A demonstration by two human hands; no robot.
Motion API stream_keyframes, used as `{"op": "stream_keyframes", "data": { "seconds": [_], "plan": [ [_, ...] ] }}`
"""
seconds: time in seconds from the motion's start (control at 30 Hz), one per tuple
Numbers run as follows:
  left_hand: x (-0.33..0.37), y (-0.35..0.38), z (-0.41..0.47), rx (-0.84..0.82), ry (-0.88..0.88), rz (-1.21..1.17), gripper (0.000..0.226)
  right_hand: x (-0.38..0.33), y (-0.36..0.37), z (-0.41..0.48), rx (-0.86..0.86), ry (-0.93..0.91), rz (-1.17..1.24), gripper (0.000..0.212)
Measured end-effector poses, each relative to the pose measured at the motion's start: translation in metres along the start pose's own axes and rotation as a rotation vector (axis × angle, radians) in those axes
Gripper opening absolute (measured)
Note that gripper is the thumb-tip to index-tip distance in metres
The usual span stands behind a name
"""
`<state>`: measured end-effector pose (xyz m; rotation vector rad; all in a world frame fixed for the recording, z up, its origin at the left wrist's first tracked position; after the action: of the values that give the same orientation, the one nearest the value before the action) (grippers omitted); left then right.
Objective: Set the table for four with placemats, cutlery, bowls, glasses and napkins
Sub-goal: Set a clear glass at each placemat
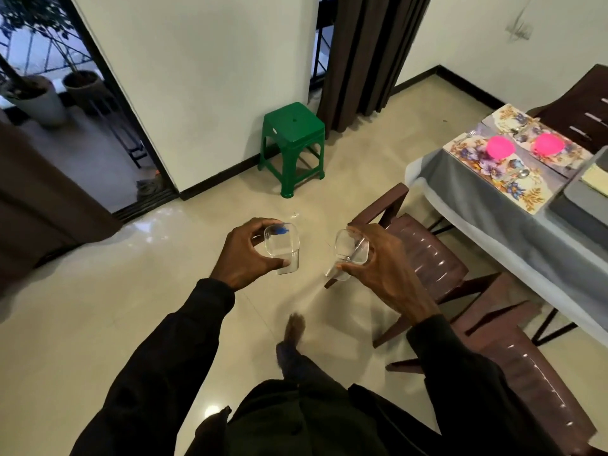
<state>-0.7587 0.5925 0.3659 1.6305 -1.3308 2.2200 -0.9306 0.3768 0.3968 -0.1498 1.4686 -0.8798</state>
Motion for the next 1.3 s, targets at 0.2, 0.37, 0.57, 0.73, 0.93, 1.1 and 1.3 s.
{"op": "stream_keyframes", "data": {
  "seconds": [0.2,0.37,0.57,0.73,0.93,1.1,1.3],
  "plan": [
    [-0.026,-0.013,0.103,-0.024,0.029,0.009,0.067,0.028,0.015,0.091,0.036,0.038,0.074,0.073],
    [-0.04,-0.024,0.193,-0.075,0.023,0.033,0.069,0.041,0.016,0.18,0.061,0.105,0.092,0.072],
    [-0.051,-0.022,0.298,-0.098,0.039,0.044,0.071,0.063,0.007,0.273,0.096,0.099,0.085,0.077],
    [-0.054,-0.012,0.381,-0.167,0.086,0.044,0.072,0.085,-0.006,0.33,0.152,0.104,0.067,0.075],
    [-0.057,0.009,0.49,-0.266,0.15,0.052,0.074,0.116,-0.023,0.392,0.208,0.151,-0.011,0.073],
    [-0.049,0.024,0.586,-0.368,0.243,0.048,0.074,0.141,-0.036,0.446,0.298,0.257,-0.002,0.081],
    [-0.027,0.046,0.685,-0.513,0.359,0.035,0.072,0.167,-0.056,0.499,0.445,0.39,-0.055,0.083]
  ]
}}
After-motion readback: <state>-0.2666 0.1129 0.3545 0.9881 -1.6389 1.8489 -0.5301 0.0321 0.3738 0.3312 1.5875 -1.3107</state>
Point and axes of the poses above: each hand's wrist, its own z-axis towards the middle knuckle, its own y-axis out of the palm, x = y × z, the point moved 1 cm from there along z, towards the middle knuckle, and after that the axes turned 15 degrees about z, right-handed, at the moved point
